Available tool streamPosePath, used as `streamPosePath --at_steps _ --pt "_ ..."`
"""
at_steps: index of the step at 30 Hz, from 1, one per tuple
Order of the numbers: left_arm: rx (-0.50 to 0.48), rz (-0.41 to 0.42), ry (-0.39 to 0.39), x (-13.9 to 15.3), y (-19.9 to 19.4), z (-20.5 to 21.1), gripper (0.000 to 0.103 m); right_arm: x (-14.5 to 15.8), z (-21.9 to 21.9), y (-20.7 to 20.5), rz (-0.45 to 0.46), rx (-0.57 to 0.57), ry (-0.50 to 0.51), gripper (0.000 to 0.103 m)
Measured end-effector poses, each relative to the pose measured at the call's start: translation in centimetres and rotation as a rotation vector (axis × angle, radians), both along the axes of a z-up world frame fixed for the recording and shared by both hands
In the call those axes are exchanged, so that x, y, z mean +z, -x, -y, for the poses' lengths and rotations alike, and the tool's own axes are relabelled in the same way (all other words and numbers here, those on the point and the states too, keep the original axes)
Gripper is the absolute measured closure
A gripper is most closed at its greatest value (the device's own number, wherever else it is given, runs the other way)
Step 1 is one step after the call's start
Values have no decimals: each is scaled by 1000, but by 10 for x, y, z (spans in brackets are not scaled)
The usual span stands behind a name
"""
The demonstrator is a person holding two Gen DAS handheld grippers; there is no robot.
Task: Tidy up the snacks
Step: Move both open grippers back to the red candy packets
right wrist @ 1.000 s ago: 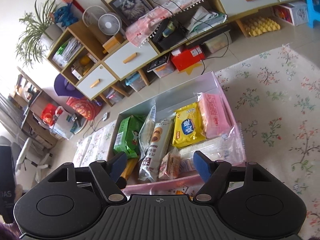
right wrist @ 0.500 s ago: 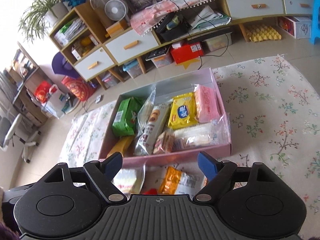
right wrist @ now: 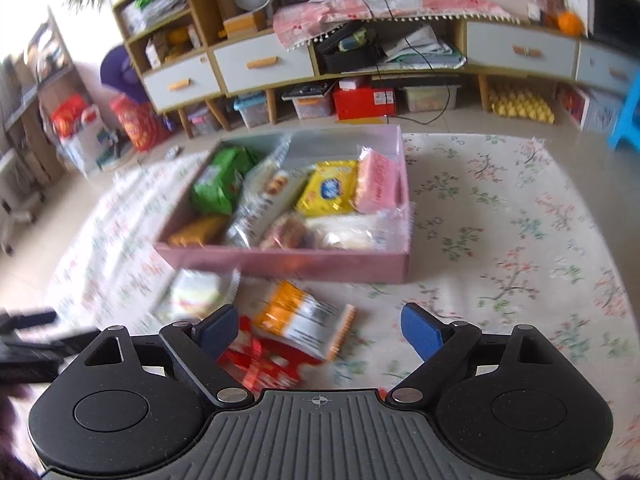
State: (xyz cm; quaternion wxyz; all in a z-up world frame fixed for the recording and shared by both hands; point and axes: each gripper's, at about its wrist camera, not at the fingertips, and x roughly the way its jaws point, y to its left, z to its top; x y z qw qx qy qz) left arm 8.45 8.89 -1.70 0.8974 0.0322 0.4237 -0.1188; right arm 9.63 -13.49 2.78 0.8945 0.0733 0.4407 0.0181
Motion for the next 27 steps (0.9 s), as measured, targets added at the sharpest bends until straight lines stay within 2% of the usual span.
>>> streamPosePath --at_steps 5,9,14,20,23,27 --pt "-51 -5 -46 -22 9 -2 1 -19 3 17 -3 63 79 13" --pt "-78 16 -31 -29 16 5 1 -31 2 33 18 127 93 13" --pt "-166 95 -36 -24 24 29 1 -45 -6 46 47 216 100 13" --pt "-235 124 -61 -25 24 50 6 -47 -15 45 45 263 -13 13" --pt "-245 122 -89 -27 22 55 12 -48 -16 37 32 235 -70 13" --pt "-254 107 -79 -29 16 57 19 -50 -18 25 -4 185 -153 14"
